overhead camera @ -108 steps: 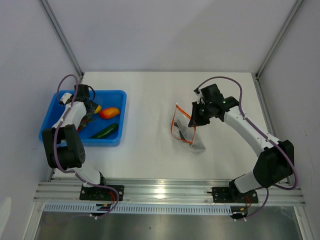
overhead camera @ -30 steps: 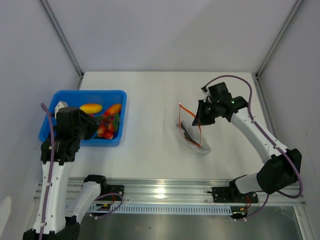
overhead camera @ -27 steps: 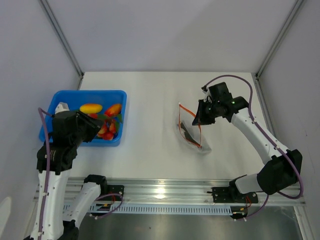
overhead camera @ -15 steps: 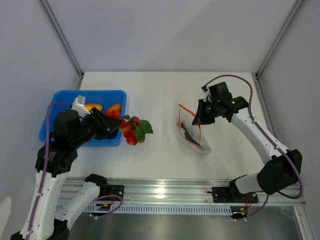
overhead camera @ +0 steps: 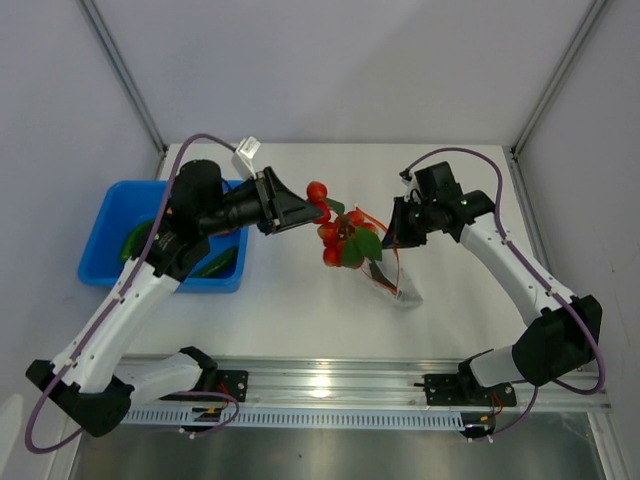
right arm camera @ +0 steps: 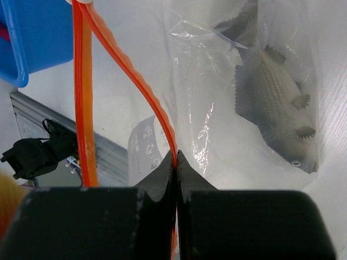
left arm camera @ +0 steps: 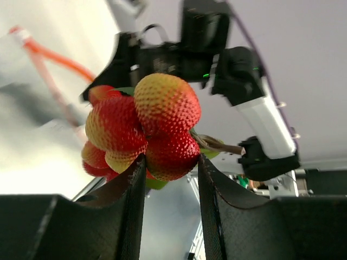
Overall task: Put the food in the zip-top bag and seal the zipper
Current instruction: Place the fake fruit in the zipper food storage bag.
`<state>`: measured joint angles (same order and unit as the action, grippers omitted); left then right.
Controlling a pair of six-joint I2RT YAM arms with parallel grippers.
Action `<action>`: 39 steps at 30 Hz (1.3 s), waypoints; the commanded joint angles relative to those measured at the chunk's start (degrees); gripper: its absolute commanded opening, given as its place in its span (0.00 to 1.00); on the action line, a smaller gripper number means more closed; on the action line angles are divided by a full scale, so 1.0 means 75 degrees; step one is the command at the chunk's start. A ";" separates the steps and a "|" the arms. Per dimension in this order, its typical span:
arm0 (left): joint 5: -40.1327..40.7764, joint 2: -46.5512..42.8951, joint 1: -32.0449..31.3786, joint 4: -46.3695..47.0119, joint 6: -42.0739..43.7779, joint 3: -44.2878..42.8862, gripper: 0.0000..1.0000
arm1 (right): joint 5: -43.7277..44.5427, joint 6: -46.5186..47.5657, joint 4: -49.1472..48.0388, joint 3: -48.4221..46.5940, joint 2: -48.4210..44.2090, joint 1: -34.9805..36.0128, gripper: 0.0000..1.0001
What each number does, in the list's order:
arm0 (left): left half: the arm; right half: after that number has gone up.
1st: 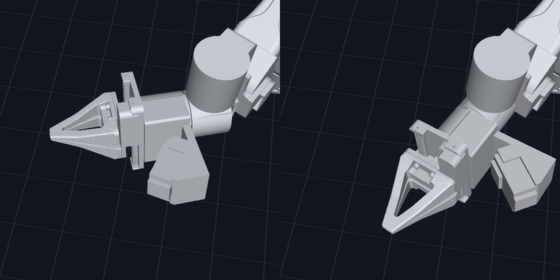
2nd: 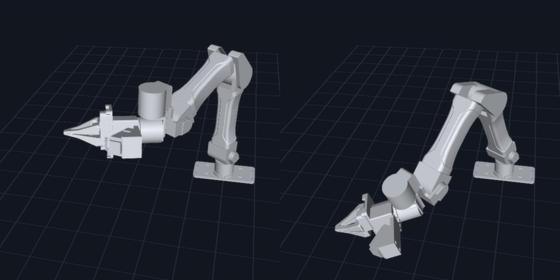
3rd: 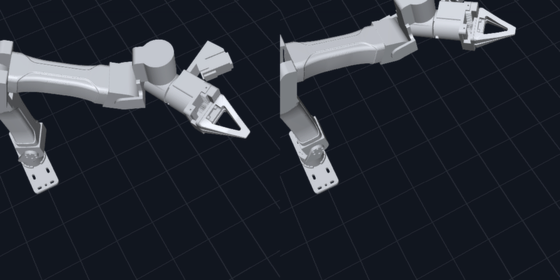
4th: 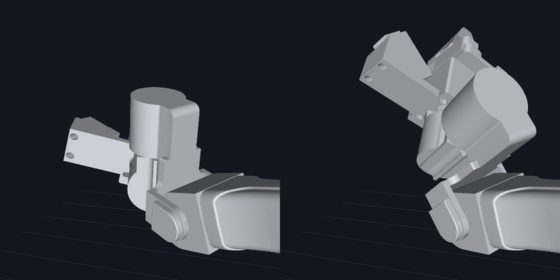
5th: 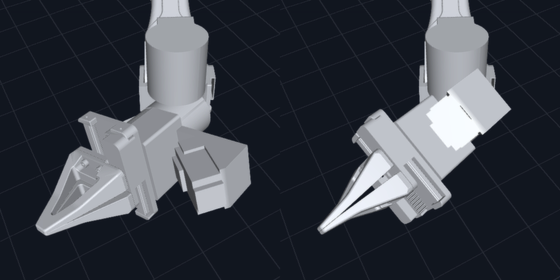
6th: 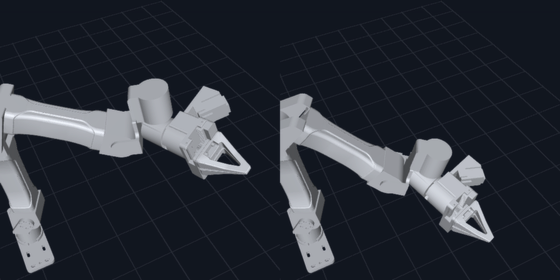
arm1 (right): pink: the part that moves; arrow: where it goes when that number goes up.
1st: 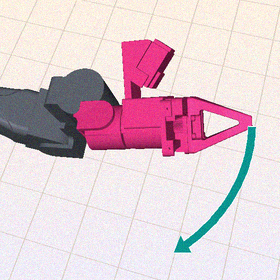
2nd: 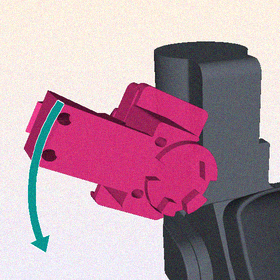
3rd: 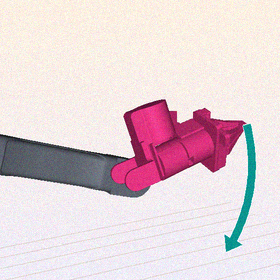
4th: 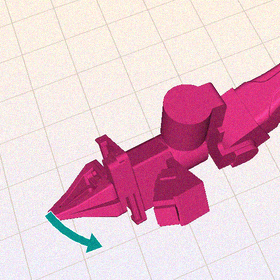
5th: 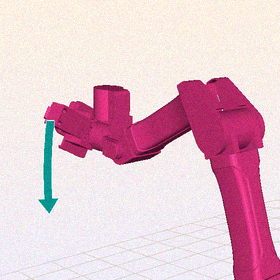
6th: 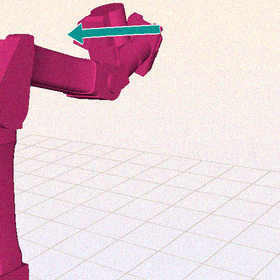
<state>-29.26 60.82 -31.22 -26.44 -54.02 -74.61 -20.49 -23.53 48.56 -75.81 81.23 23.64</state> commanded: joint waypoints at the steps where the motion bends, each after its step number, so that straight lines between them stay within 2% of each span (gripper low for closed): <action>1: -0.0938 0.0550 -0.0243 0.1006 -0.0017 -0.1184 0.01 | -0.0232 -0.0074 0.0007 -0.0263 -0.0038 0.0059 0.00; 10: -0.1736 0.1441 -0.0618 0.1989 -0.0122 -0.1255 0.01 | -0.0642 -0.0096 0.0194 -0.0462 -0.0085 0.0024 0.00; 16: -0.1970 0.1898 -0.0759 0.3170 -0.0613 -0.0517 0.01 | -0.1252 -0.0308 -0.0064 -0.0287 -0.0155 0.0024 0.00; 22: -0.1923 0.2098 -0.0911 0.2810 -0.0438 -0.0845 0.00 | -0.1393 -0.0507 -0.0134 -0.0310 -0.0155 0.0012 0.00; 25: -0.2005 0.2110 -0.0911 0.2938 -0.0695 -0.0565 0.01 | -0.1393 -0.0519 -0.0123 -0.0380 -0.0190 0.0012 0.00; 30: -0.2134 0.2086 -0.0911 0.4144 -0.1328 -0.0002 0.01 | -0.1557 -0.0682 -0.0193 -0.0357 -0.0213 0.0012 0.00; 32: -0.2123 0.2122 -0.0911 0.3936 -0.1189 -0.0071 0.01 | -0.1580 -0.0741 -0.0228 -0.0380 -0.0225 0.0001 0.00; 35: -0.1983 0.2121 -0.0911 0.2673 -0.0839 -0.0316 0.00 | -0.1499 -0.0847 -0.0170 -0.0532 -0.0249 -0.0023 0.00; 36: -0.1820 0.2145 -0.0911 0.1857 -0.0755 -0.0399 0.01 | -0.1359 -0.0847 -0.0146 -0.0602 -0.0272 -0.0034 0.00; 39: -0.1480 0.2192 -0.0911 0.0949 -0.0521 -0.0692 0.01 | -0.1135 -0.0824 -0.0099 -0.0673 -0.0342 -0.0035 0.00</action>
<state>-42.89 77.62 -37.76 -11.27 -60.34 -75.77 -29.91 -28.75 48.40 -77.78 81.06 23.64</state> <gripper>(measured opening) 0.408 0.002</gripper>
